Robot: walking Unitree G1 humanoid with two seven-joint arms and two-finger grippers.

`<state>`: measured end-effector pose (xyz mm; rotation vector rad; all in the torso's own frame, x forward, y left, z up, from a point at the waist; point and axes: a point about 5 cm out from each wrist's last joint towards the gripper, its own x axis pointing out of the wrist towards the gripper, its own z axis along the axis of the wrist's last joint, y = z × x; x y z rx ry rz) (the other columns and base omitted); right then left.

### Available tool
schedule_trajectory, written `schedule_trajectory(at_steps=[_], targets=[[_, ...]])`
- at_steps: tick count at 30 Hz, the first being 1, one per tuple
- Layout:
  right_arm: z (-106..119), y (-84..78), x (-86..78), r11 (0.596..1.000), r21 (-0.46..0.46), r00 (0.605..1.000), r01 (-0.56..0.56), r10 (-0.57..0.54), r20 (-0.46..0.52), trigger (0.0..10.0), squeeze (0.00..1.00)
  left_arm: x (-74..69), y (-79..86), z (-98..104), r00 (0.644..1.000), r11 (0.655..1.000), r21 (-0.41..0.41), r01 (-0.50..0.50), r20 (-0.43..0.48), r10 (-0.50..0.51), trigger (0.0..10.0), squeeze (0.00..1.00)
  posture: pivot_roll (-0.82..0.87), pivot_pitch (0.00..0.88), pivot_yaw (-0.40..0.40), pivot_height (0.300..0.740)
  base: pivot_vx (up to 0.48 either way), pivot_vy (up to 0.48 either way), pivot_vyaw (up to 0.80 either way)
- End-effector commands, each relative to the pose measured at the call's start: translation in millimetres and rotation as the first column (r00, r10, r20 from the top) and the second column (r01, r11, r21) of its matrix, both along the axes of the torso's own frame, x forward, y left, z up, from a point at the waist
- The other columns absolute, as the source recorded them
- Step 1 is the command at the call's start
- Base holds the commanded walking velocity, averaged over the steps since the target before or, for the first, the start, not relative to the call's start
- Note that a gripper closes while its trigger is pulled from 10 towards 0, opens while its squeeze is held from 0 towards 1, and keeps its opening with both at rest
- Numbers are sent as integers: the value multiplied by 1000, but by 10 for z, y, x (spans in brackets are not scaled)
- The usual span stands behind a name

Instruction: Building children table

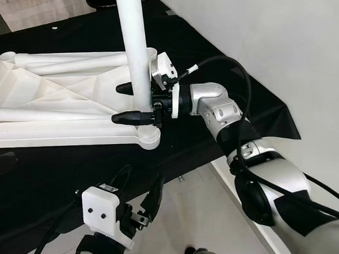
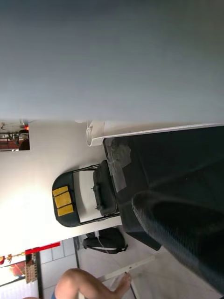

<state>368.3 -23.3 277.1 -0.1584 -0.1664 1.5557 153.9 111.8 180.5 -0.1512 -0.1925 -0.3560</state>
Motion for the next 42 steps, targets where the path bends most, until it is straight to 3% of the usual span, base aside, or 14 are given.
schedule_trajectory(at_steps=[1,10,18,19,20,21,22,24,25,32,34,39,40,42], targets=[[14,123,-48,998,5,998,-66,66,6,0,0,-20,-8,-21,1000,1000,0,-3,-15,3,10000,0,74,222,-63,740,0,0,0],[11,75,-16,999,22,999,-46,46,20,0,0,-20,-18,-27,1000,1000,-2,-2,-16,2,10000,0,72,215,-62,740,0,0,0],[-72,-146,127,955,126,964,267,-264,-42,0,0,-38,-18,-34,1000,1000,-4,-3,-20,3,10000,0,78,210,-56,740,0,0,0],[-204,-138,183,865,106,871,490,-486,-69,0,0,-46,-12,-37,1000,1000,-2,-2,-23,2,10000,0,86,211,-54,740,0,0,0],[-204,-138,183,865,106,871,490,-486,-69,0,0,-46,-12,-37,1000,1000,-2,-2,-23,2,10000,0,86,211,-54,740,0,0,0],[-441,-199,156,696,68,699,715,-707,-109,0,0,-53,-8,-39,1000,1000,-1,-1,-26,1,10000,0,84,213,-54,740,0,0,0],[-608,-230,59,578,43,578,815,-806,-128,0,0,-59,-9,-37,1000,1000,0,1,-28,-1,10000,0,91,218,-55,740,0,0,0],[-608,-230,59,578,43,578,815,-806,-128,0,0,-59,-9,-37,1000,1000,0,1,-28,-1,10000,0,91,218,-55,740,0,0,0],[-741,-203,-72,514,22,511,858,-846,-153,0,0,-62,-9,-37,1000,1000,1,2,-29,-2,10000,0,92,222,-46,740,0,0,0],[-670,25,-120,575,55,576,817,-805,-144,0,0,-53,-14,-47,999,1000,0,6,-33,-6,10000,0,89,216,-53,740,0,0,0],[-608,33,-87,572,59,575,818,-809,-123,10000,0,-51,-15,-42,1000,1000,-1,3,-30,-3,10000,0,90,221,-57,740,0,0,0],[-572,25,-61,571,53,573,819,-813,-105,10000,0,-51,-14,-36,1000,1000,-2,-2,-28,2,10000,0,92,225,-60,740,0,0,0],[-541,31,-80,589,48,590,807,-800,-107,10000,1000,-53,-13,-35,1000,1000,-3,-3,-28,3,10000,0,92,227,-60,740,0,0,0],[-484,36,-106,618,46,619,785,-776,-123,10000,1000,-56,-16,-32,1000,1000,-5,-4,-28,4,10000,0,90,229,-59,740,0,0,0]])
